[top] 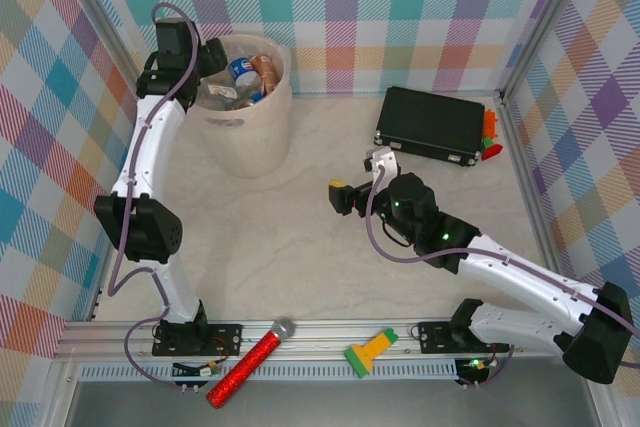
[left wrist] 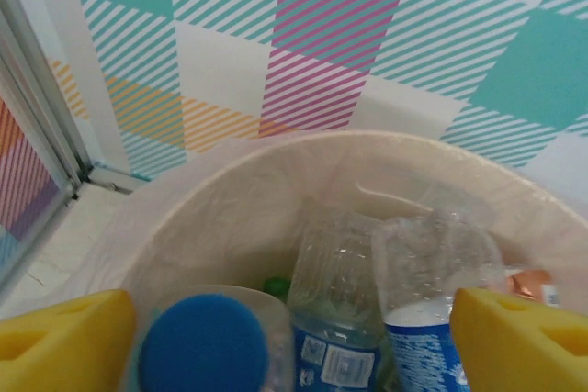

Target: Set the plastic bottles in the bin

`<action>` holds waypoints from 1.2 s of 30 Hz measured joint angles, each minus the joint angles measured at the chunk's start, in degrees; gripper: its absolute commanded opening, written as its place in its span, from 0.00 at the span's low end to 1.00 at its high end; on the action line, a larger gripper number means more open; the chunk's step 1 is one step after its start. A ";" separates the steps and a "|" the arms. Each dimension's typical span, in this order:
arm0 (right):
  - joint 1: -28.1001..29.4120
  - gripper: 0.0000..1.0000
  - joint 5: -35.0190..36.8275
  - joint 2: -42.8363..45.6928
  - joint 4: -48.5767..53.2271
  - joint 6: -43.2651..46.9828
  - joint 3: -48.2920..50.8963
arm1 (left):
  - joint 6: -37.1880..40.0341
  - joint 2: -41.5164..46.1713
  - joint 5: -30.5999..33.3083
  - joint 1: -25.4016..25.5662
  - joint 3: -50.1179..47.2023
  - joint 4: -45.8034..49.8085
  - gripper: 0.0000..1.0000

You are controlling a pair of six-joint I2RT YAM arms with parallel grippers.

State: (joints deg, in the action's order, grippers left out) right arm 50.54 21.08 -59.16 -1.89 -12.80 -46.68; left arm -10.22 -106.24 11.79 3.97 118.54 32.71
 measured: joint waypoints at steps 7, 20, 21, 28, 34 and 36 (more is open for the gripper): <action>-0.59 0.99 1.20 0.11 0.70 -0.02 0.00 | -2.58 9.01 -0.39 0.00 -4.52 0.52 1.00; -4.22 0.99 6.43 3.43 1.16 0.26 0.02 | -8.63 38.01 2.40 0.00 -41.83 -5.66 1.00; -4.83 0.99 6.82 3.54 1.09 0.50 0.02 | -9.20 40.37 2.51 0.00 -45.29 -6.14 0.99; -8.79 0.99 10.03 3.67 0.17 2.97 0.61 | -11.30 52.43 2.82 0.00 -62.36 -6.91 1.00; -13.97 0.99 11.10 2.80 -4.55 7.28 6.12 | -10.27 52.04 1.11 0.02 -65.29 -5.20 0.99; -15.30 0.99 11.30 2.03 -6.71 9.18 8.66 | -9.70 52.54 1.11 0.02 -68.00 -6.88 0.99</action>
State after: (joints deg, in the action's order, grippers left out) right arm 35.24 32.38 -57.12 -8.60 -3.62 -38.02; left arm -19.92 -53.69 12.91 3.99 50.54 25.82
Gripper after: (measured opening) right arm 0.988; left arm 0.995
